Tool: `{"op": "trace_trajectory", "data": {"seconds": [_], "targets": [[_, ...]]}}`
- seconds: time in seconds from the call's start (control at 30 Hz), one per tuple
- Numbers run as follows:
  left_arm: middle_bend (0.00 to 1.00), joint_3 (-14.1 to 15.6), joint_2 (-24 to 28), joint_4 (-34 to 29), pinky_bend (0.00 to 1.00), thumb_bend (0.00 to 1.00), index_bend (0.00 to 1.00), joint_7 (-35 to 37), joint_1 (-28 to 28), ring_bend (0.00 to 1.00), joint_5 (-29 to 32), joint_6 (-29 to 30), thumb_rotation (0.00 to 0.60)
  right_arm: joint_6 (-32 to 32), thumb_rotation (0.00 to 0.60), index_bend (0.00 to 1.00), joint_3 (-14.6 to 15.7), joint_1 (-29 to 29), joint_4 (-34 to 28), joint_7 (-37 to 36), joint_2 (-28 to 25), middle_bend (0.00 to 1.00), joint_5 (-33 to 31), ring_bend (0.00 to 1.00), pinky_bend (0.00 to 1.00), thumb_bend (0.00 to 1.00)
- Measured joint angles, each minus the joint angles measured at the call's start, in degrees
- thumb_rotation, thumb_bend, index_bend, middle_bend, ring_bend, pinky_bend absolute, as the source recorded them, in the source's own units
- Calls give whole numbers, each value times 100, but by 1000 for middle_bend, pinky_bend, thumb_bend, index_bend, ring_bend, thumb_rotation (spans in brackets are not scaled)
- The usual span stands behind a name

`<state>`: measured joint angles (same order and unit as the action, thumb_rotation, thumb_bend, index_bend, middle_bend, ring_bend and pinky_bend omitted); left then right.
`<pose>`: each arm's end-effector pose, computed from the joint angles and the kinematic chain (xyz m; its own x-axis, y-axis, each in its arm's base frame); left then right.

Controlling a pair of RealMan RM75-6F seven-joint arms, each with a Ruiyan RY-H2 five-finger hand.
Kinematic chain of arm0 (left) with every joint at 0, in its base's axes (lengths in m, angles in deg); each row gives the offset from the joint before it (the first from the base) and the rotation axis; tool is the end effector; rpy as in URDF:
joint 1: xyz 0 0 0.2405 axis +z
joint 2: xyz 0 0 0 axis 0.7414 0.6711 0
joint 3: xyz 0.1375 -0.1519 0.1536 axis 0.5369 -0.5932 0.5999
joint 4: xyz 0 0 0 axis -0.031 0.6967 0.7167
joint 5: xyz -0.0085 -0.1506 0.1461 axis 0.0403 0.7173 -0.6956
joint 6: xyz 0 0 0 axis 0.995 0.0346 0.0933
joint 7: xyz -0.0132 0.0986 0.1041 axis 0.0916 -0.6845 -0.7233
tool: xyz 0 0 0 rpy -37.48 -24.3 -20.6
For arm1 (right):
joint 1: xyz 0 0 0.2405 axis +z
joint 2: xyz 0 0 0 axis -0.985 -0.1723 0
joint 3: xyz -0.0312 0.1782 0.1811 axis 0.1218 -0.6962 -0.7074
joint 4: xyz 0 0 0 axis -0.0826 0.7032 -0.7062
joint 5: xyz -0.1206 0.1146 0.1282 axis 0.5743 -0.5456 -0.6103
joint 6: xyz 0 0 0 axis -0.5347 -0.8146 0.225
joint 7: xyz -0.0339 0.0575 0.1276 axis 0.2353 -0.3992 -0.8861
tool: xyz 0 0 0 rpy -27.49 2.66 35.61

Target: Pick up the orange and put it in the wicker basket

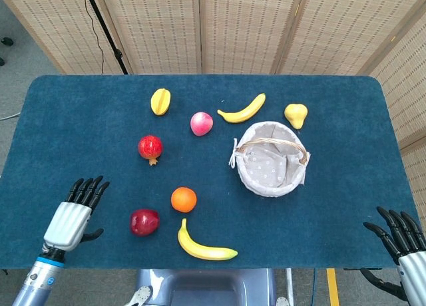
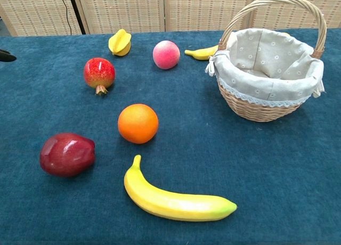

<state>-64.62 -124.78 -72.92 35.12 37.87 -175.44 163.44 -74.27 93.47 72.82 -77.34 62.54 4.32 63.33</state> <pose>-0.2192 0.1836 0.0747 0.4793 0.1531 0.8642 0.8645 -0.2524 -0.4348 -0.2492 -0.0851 0.2121 0.3093 0.0221 0.9507 -0.9298 -0.2029 0.3072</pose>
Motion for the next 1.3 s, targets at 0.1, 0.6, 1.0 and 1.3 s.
{"op": "trace_trajectory", "data": {"seconds": [0.1,0.6,1.0,1.3], "targets": [[0,-38,-145,-31,0,0,0,-175,-147,0,119,-193,600,-4,600,209,9,-5,3,5,-2,55,20,30,0,0],[0,-302,-944,-21,0,0,0,-972,-855,0,911,-871,600,-68,600,212,70,-52,21,52,12,58,188,33,0,0],[0,-474,-1147,-184,0,0,0,-1290,-1188,0,1327,-907,600,-52,600,212,80,-63,17,106,29,59,201,33,0,0],[0,-557,-1665,95,0,0,0,-1537,-1569,0,1764,-1096,600,-57,600,212,133,-74,15,139,37,59,351,33,0,0]]}}
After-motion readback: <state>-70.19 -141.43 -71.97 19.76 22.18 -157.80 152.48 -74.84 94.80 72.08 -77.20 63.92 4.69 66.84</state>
